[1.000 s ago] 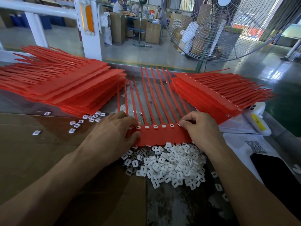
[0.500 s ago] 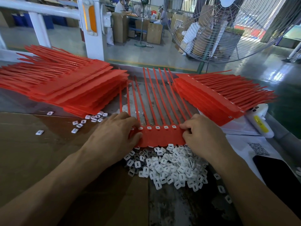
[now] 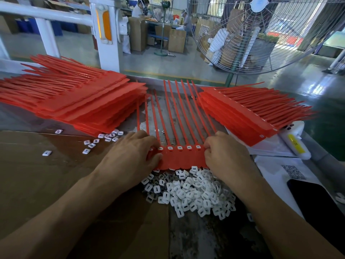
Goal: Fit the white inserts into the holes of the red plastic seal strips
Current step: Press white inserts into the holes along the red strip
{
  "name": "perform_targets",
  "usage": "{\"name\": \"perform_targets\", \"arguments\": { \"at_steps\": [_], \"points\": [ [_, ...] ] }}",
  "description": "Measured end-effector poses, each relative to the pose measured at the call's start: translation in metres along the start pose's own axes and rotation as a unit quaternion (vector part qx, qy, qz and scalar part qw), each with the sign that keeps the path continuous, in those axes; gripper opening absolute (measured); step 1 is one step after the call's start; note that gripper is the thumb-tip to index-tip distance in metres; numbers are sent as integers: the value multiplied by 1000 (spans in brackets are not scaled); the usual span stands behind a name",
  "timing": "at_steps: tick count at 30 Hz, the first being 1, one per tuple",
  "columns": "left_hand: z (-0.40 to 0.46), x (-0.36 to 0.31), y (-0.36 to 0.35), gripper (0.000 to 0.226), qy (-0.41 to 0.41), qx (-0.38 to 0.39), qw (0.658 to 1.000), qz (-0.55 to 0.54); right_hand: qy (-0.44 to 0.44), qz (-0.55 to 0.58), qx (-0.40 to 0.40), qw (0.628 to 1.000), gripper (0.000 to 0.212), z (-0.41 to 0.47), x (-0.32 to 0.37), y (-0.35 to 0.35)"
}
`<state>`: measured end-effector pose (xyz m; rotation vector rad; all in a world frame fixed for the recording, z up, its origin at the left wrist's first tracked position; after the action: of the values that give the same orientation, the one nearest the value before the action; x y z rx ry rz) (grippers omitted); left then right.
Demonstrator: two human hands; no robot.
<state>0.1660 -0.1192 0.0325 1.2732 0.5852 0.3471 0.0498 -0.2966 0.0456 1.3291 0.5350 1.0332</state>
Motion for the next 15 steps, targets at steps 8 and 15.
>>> {"name": "perform_targets", "arguments": {
  "at_steps": [8,15],
  "points": [
    [0,-1,0,41,-8,-5,1000,-1,8,50,-50,997,28,0,-15,3],
    [0,0,1,39,-7,-6,1000,-2,9,33,-15,999,24,3,-16,-2]
  ]
}}
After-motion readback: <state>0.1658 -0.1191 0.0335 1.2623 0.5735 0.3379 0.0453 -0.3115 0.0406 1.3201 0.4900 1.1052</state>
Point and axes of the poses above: each hand's wrist, its own z-axis towards the middle knuckle, its own y-axis out of the back of the hand, x = y × z, the point moved 8 cm from there along z, towards the middle knuckle, and after that the axes turned 7 degrees about z, right-handed, at the moved point
